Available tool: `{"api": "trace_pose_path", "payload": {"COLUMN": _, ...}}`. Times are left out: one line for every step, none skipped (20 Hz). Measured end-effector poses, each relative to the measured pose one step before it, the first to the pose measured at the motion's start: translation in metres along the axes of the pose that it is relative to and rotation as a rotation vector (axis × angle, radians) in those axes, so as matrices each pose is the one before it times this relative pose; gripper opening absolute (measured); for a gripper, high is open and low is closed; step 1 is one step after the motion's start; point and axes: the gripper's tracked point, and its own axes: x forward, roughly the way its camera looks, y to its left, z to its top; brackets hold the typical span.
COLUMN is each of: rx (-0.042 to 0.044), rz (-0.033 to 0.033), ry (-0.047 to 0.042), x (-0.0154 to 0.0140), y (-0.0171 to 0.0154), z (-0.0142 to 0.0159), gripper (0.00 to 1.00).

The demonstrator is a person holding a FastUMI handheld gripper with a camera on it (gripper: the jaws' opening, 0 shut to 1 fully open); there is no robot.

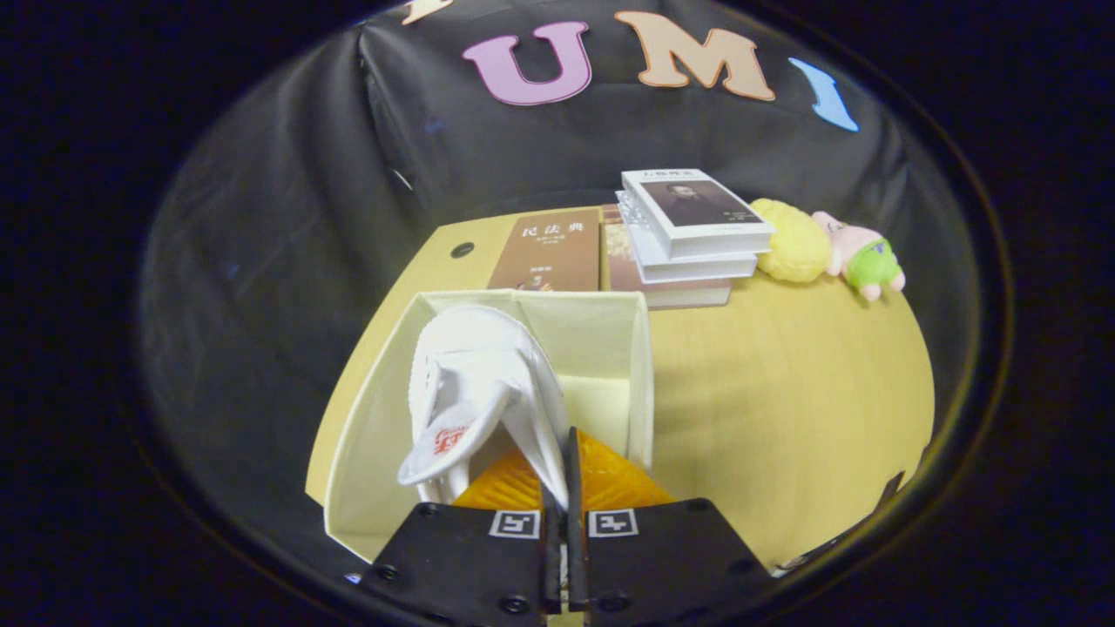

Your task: Open the storage box then place both shoes into the box .Put the left shoe in first, then the right shoe, with the right side of both shoes facing outward in a uniform manner.

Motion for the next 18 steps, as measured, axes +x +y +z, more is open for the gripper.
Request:
{"api": "trace_pose_path", "payload": {"rx": -0.00468, "rz": -0.02878, "ry": 0.02187, "x": 0.00319, "y": -0.00132, "z": -0.0032, "gripper": 0.07}}
{"api": "trace_pose_path", "payload": {"rx": -0.00074, "rz": -0.02491, "ry": 0.01847, "x": 0.00205, "y": -0.00079, "z": -0.00196, "gripper": 0.07}}
{"api": "trace_pose_path", "payload": {"rx": 0.00039, "rz": -0.02226, "ry": 0.01273, "x": 0.00012, "y": -0.0014, "z": -0.00019, "gripper": 0.08}}
{"api": "trace_pose_path", "payload": {"rx": -0.00705, "rz": -0.01676, "ry": 0.0046, "x": 0.00183, "y": 0.00023, "z": 0.00072, "gripper": 0.08}}
{"api": "trace_pose_path", "payload": {"rx": -0.00664, "rz": 0.00349, "ry": 0.00369, "x": 0.00155, "y": 0.00421, "z": -0.00061, "gripper": 0.11}}
{"api": "trace_pose_path", "payload": {"rx": -0.00354, "rz": 0.01925, "ry": -0.00073, "x": -0.00034, "y": 0.00655, "z": -0.00129, "gripper": 0.14}}
{"api": "trace_pose_path", "payload": {"rx": -0.0033, "rz": 0.02133, "ry": 0.01056, "x": -0.00429, "y": 0.00524, "z": -0.00253, "gripper": 0.18}}
{"api": "trace_pose_path", "payload": {"rx": -0.00421, "rz": -0.02713, "ry": -0.01122, "x": -0.00354, "y": -0.0084, "z": 0.00172, "gripper": 0.21}}
{"api": "trace_pose_path", "payload": {"rx": 0.0016, "rz": -0.00002, "ry": -0.01008, "x": -0.00425, "y": -0.00465, "z": 0.0006, "gripper": 0.24}}
{"api": "trace_pose_path", "payload": {"rx": 0.00656, "rz": 0.02383, "ry": -0.00176, "x": -0.0057, "y": -0.00143, "z": -0.00057, "gripper": 0.27}}
{"api": "trace_pose_path", "payload": {"rx": 0.01861, "rz": 0.03553, "ry": -0.01118, "x": -0.00898, "y": 0.00435, "z": 0.0019, "gripper": 0.3}}
{"api": "trace_pose_path", "payload": {"rx": 0.01161, "rz": 0.03861, "ry": -0.00574, "x": -0.0081, "y": 0.00316, "z": -0.00097, "gripper": 0.4}}
{"api": "trace_pose_path", "payload": {"rx": -0.00188, "rz": 0.03817, "ry": -0.00865, "x": -0.00932, "y": 0.0022, "z": 0.00067, "gripper": 0.5}}
{"api": "trace_pose_path", "payload": {"rx": 0.00254, "rz": 0.05817, "ry": -0.00382, "x": -0.01092, "y": 0.00923, "z": -0.00101, "gripper": 0.6}}
{"api": "trace_pose_path", "payload": {"rx": -0.00236, "rz": 0.03476, "ry": -0.00133, "x": -0.01083, "y": 0.00389, "z": -0.00264, "gripper": 0.7}}
{"api": "trace_pose_path", "payload": {"rx": -0.01489, "rz": 0.01771, "ry": -0.0042, "x": -0.00882, "y": 0.00097, "z": -0.00232, "gripper": 0.8}}
{"api": "trace_pose_path", "payload": {"rx": -0.02289, "rz": 0.02741, "ry": -0.00123, "x": -0.00739, "y": 0.00057, "z": -0.00493, "gripper": 0.91}}
{"api": "trace_pose_path", "payload": {"rx": -0.01243, "rz": 0.02768, "ry": -0.00239, "x": -0.00842, "y": 0.00243, "z": -0.00438, "gripper": 1.0}}
